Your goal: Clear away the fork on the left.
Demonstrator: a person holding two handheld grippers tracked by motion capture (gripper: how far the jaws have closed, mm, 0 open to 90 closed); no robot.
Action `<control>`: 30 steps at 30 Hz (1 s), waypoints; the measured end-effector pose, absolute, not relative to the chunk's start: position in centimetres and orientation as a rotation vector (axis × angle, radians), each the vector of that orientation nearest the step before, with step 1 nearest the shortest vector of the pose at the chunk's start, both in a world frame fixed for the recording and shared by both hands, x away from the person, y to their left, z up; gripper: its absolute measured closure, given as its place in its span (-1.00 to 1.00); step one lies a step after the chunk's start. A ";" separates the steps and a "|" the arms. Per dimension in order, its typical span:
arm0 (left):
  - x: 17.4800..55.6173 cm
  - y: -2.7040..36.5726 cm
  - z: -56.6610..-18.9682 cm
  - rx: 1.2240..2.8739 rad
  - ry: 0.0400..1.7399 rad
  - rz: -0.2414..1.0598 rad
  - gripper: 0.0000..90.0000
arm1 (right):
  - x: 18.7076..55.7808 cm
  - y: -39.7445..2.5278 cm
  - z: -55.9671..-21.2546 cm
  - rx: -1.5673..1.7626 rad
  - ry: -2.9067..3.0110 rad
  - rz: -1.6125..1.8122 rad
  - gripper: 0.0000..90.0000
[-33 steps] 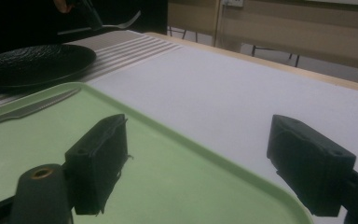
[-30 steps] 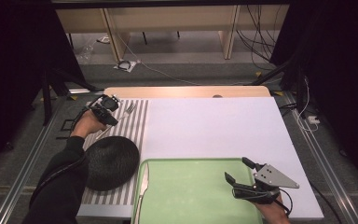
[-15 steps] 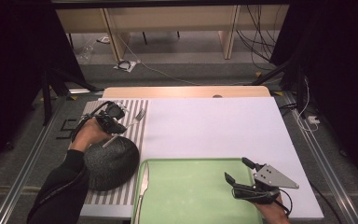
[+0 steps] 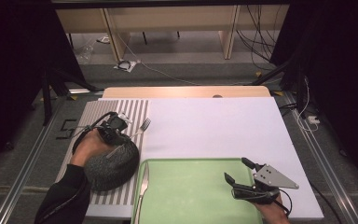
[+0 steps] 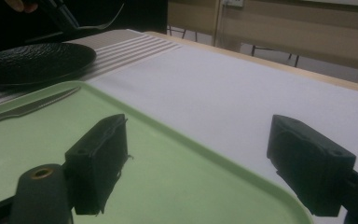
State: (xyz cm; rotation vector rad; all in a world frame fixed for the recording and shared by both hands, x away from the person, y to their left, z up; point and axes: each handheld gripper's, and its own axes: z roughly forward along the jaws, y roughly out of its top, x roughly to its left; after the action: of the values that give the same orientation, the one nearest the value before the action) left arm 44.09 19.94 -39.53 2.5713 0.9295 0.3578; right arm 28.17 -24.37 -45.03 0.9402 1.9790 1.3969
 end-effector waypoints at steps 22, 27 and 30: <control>40.2 18.6 -39.9 2.587 0.894 0.325 0.87 | 28.1 -24.3 -45.0 0.928 1.982 1.389 -0.53; 39.2 17.7 -40.0 2.619 0.883 0.331 0.87 | 28.0 -24.3 -45.0 0.922 1.976 1.397 -0.53; 38.7 17.3 -40.1 2.632 0.873 0.327 0.87 | 28.0 -24.3 -44.9 0.929 1.984 1.384 -0.53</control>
State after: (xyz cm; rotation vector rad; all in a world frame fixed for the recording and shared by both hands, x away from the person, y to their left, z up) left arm 38.67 17.28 -40.11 2.6317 0.8731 0.3268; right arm 28.01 -24.30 -44.93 0.9285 1.9841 1.3840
